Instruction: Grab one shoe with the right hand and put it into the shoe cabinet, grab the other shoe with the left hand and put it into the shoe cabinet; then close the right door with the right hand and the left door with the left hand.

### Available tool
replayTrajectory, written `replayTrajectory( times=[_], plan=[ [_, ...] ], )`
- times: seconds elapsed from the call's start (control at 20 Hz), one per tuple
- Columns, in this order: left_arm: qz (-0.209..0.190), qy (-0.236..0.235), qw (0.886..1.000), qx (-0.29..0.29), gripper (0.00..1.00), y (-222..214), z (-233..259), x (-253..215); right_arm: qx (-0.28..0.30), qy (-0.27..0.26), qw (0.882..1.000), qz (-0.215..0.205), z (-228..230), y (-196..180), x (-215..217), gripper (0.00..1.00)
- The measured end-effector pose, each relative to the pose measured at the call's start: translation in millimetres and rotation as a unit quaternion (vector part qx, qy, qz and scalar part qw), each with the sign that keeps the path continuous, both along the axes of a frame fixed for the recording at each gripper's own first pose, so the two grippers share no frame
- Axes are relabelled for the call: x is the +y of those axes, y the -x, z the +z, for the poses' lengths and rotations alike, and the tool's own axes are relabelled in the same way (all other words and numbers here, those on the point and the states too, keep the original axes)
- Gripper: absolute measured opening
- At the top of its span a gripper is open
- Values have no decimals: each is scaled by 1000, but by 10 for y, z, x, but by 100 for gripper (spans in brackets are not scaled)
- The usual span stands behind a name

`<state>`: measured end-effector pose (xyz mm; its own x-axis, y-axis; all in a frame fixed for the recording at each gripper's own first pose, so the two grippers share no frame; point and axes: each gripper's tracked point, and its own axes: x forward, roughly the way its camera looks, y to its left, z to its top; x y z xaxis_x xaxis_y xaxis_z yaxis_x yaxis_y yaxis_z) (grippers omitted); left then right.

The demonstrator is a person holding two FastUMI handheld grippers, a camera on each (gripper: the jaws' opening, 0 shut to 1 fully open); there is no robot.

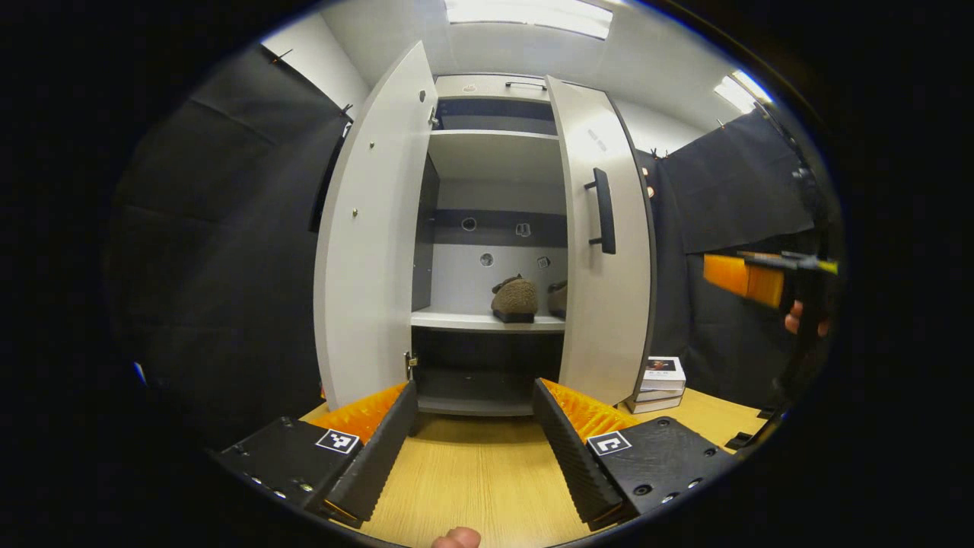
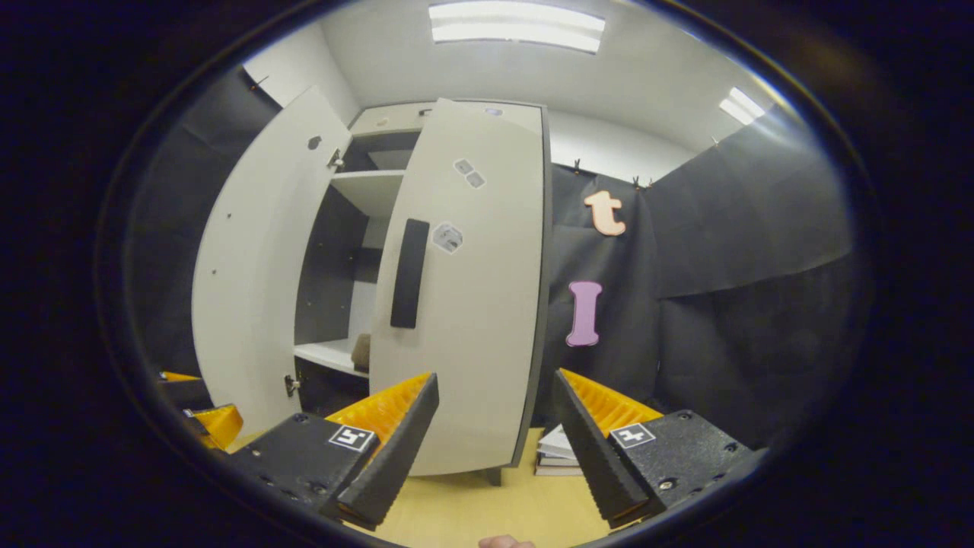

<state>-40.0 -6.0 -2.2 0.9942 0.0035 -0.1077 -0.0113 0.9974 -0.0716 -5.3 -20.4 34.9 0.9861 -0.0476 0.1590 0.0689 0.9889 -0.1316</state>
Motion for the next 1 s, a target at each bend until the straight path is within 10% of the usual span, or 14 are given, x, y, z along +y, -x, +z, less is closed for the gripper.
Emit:
replayTrajectory(
  times=[0.5,1.0],
  plan=[
    [-9,29,999,-11,93,23,149,-57,70,13,997,-5,-1055,228,74,98],
    [130,21,980,-146,93,-96,1394,1510,61,5,998,-8,-894,98,14,98]
  ],
)
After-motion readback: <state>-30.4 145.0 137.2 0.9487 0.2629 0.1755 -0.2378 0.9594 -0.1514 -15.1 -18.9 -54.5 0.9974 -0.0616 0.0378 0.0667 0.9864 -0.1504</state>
